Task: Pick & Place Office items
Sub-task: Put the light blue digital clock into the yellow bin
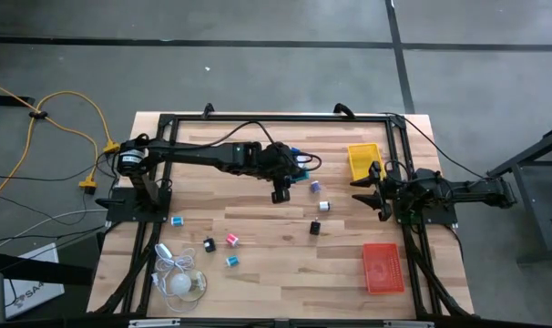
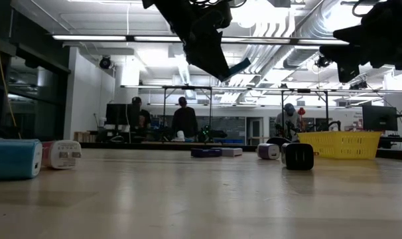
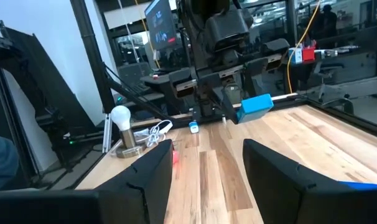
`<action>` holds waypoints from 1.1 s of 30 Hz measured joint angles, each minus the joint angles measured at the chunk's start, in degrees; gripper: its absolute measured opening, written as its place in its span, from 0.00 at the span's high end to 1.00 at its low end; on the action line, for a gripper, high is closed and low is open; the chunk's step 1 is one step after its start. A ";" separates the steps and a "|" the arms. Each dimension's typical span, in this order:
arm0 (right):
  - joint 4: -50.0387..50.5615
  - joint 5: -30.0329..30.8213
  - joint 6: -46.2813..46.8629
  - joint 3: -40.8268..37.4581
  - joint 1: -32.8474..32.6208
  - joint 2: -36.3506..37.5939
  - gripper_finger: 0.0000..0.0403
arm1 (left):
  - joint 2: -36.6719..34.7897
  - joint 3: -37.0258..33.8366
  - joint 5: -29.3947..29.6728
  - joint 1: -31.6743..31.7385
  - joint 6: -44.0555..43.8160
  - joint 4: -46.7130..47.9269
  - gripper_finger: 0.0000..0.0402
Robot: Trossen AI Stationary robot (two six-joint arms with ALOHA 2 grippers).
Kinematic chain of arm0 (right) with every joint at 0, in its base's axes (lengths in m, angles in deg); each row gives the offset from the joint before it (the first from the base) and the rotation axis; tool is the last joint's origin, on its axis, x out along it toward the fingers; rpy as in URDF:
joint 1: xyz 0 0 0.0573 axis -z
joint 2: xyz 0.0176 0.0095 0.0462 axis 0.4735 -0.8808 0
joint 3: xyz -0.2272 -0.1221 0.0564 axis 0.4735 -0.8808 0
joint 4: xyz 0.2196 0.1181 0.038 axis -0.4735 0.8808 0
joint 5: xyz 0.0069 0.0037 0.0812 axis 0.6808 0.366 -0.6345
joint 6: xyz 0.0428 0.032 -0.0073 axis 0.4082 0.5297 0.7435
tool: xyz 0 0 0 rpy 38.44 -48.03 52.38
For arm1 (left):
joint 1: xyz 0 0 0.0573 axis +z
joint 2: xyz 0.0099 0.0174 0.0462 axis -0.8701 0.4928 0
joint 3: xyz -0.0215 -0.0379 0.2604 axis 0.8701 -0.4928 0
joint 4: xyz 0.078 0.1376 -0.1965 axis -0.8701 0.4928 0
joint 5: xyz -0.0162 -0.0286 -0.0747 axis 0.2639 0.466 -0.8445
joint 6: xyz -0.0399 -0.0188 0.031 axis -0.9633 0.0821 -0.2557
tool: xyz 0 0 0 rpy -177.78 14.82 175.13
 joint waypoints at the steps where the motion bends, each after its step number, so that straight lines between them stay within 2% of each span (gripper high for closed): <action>1: -0.03 0.00 -0.03 0.00 0.00 0.00 0.55 | 0.00 0.00 0.00 0.00 0.00 0.00 0.60; 12: -1.29 -1.16 -4.39 0.00 0.00 -0.05 0.55 | 0.00 0.00 0.00 0.00 0.00 -0.02 0.60; 16: -1.32 1.10 -4.41 0.02 0.00 -2.07 0.55 | -0.02 0.00 0.00 0.00 0.00 -0.02 0.60; 23: -9.16 3.22 -8.92 0.50 0.00 -11.69 0.55 | -0.02 0.00 -0.02 0.00 -0.42 -0.04 0.60; 33: -19.86 7.05 -17.73 6.18 0.01 -31.18 0.55 | -0.02 0.00 -0.02 0.00 -0.83 -0.02 0.60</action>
